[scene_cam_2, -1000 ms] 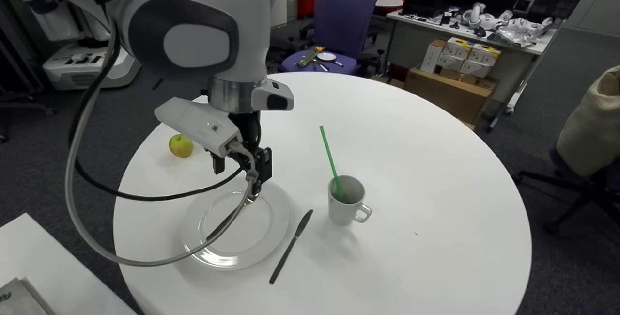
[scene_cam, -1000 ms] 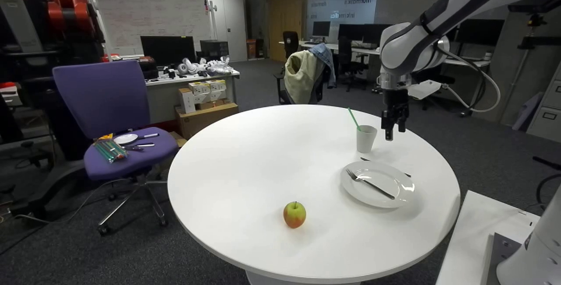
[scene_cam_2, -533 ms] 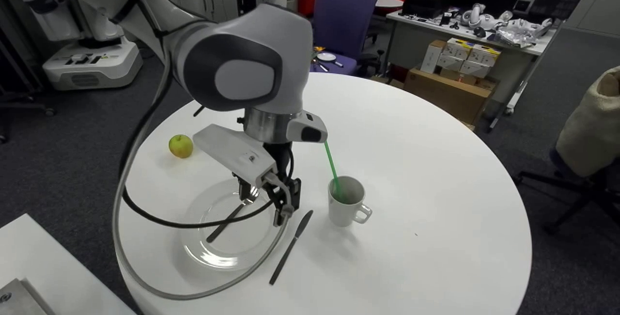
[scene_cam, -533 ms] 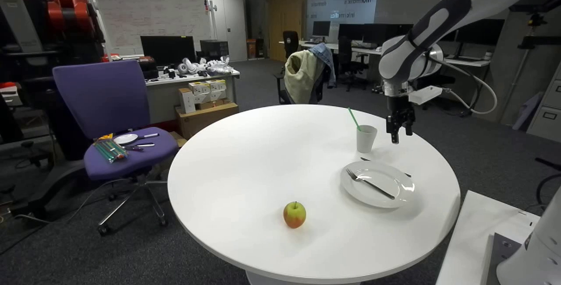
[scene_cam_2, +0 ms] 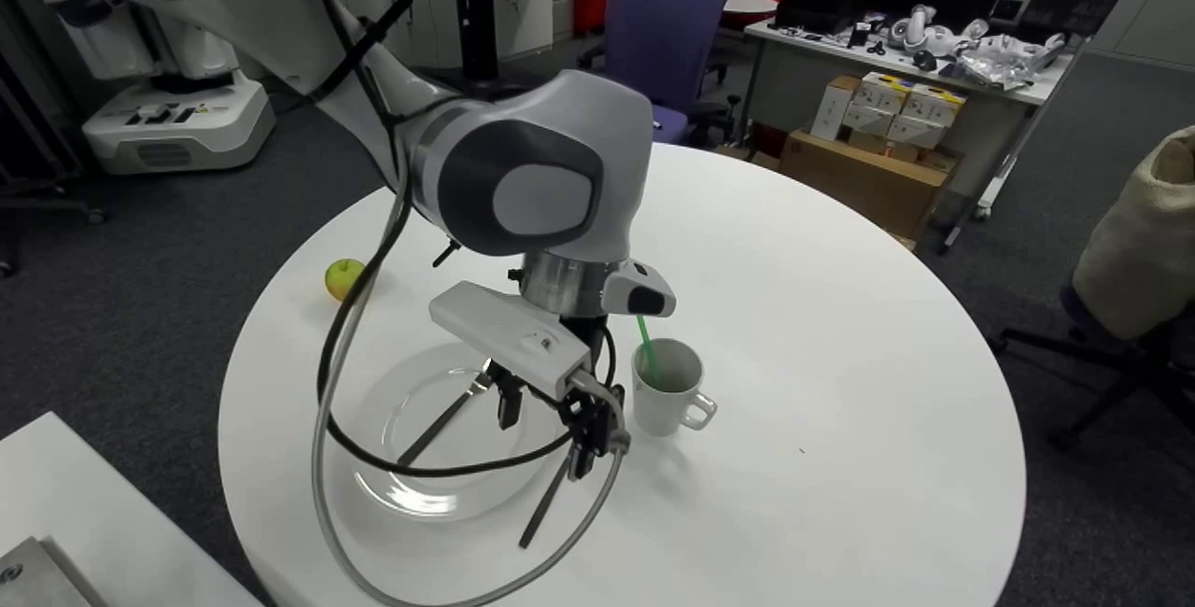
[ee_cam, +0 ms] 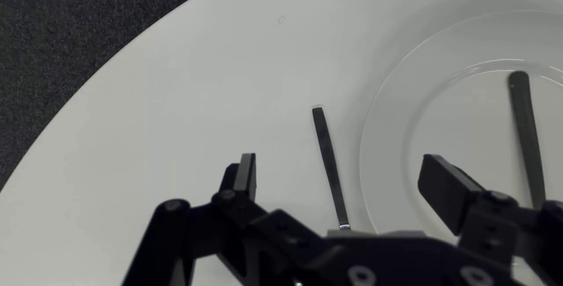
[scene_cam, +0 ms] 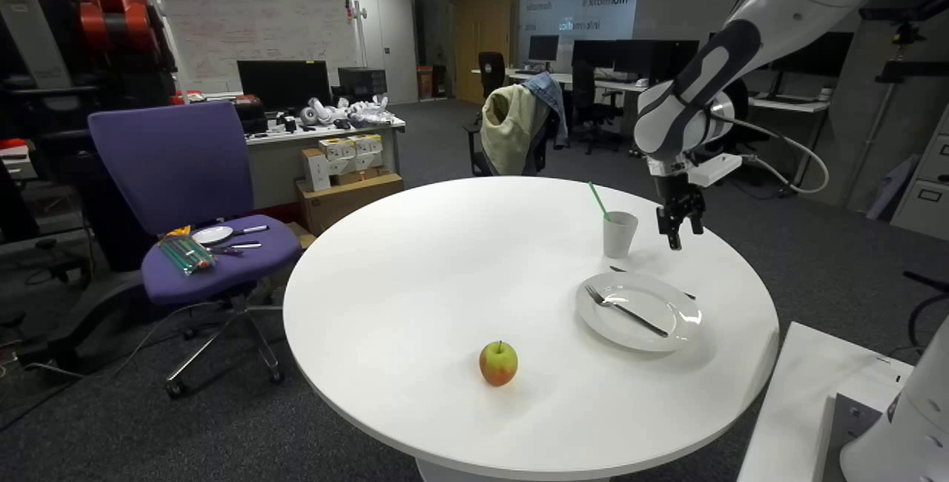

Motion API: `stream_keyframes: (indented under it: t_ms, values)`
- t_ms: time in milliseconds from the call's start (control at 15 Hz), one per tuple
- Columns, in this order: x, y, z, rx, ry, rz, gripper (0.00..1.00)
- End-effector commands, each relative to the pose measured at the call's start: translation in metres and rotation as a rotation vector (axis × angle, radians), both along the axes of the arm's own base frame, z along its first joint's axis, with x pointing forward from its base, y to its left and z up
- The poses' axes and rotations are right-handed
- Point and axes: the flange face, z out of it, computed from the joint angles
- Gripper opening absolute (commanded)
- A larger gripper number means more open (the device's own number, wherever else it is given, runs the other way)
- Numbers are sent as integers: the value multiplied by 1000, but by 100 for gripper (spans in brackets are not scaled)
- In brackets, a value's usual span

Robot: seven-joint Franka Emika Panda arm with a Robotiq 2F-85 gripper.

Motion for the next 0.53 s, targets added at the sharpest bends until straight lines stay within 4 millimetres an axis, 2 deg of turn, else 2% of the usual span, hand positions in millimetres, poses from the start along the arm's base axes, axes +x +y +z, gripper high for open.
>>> stream_keyframes:
  t_ms: [0,267,467]
  values:
    - [1,-1,0,0,2,0,100]
    - [2,-1,0,-1,2,0,100]
    - [6,-3,-13,-39,20,30,100]
